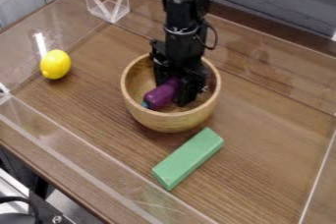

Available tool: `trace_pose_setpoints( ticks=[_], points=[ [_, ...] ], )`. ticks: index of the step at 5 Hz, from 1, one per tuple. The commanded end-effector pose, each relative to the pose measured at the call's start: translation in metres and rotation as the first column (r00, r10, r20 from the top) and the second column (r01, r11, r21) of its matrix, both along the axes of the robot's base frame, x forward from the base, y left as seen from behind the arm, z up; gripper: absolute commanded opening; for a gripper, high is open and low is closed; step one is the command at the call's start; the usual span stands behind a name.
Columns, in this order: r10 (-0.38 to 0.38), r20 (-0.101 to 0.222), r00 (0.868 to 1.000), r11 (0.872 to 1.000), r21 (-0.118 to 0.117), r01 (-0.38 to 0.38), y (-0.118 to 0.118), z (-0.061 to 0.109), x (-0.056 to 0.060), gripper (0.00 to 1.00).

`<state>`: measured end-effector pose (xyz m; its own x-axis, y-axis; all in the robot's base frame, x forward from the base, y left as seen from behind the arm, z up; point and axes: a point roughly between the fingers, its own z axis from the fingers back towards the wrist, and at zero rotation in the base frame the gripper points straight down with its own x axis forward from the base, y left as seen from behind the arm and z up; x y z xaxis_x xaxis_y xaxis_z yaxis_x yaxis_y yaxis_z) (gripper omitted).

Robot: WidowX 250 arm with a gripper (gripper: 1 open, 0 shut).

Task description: Remove the purple eggplant from inside the brown bowl and put it on the table

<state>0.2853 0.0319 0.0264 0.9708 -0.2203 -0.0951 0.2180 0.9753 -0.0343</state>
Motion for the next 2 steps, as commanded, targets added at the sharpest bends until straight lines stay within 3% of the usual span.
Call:
trace_pose_setpoints(
  ticks=[1,2],
  points=[
    [0.023,0.056,0.998,1.0,0.0,-0.023,0.0045,0.0217,0.0051,0.0],
    [0.034,0.059,0.998,0.999,-0.005,-0.034,0.0043,0.0279,0.0037,0.0]
  ],
)
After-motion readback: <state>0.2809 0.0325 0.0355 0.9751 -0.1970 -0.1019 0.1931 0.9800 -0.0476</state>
